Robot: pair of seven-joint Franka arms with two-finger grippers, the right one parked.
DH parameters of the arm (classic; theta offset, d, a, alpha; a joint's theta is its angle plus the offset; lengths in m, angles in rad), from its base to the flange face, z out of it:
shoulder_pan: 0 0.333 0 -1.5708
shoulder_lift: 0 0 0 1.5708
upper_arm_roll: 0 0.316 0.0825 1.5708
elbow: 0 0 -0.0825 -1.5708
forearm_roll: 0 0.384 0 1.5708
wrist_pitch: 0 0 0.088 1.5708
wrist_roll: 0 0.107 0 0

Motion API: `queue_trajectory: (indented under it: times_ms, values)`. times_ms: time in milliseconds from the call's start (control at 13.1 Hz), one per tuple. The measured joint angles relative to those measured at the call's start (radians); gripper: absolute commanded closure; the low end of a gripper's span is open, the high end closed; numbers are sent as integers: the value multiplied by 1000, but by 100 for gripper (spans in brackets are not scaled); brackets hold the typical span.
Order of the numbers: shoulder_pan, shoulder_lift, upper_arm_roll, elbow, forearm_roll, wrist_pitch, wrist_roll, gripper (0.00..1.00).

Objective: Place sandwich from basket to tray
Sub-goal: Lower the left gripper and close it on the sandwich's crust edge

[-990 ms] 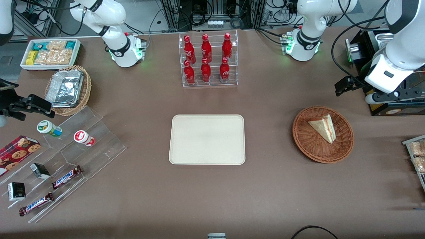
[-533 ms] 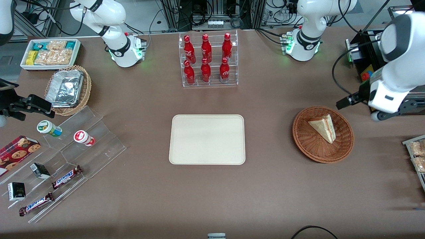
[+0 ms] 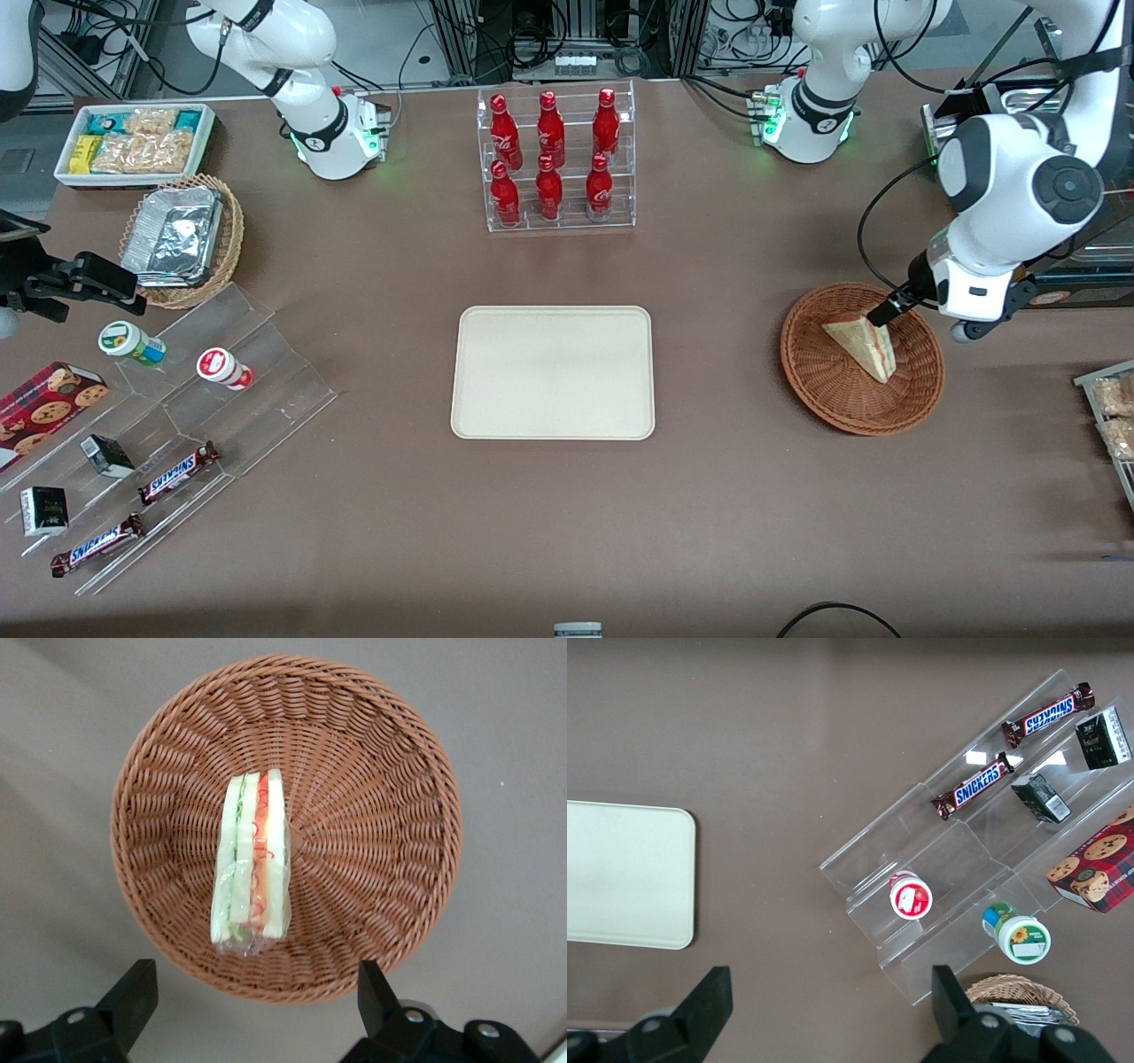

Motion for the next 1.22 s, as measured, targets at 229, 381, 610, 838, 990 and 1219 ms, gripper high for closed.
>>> queue_trajectory:
  times_ms: [229,381,610,838,990,1219]
  values:
    - [0,13,-1,-92,9,133,-45,0]
    - [0,22,-1,-135,39,187,-53,0]
    - [0,47,-1,-161,55,246,-55,0]
    - [0,83,-1,-174,61,310,-55,0]
    - [1,108,-1,-175,94,337,-58,7]
    - [16,133,0,-175,105,365,-60,76]
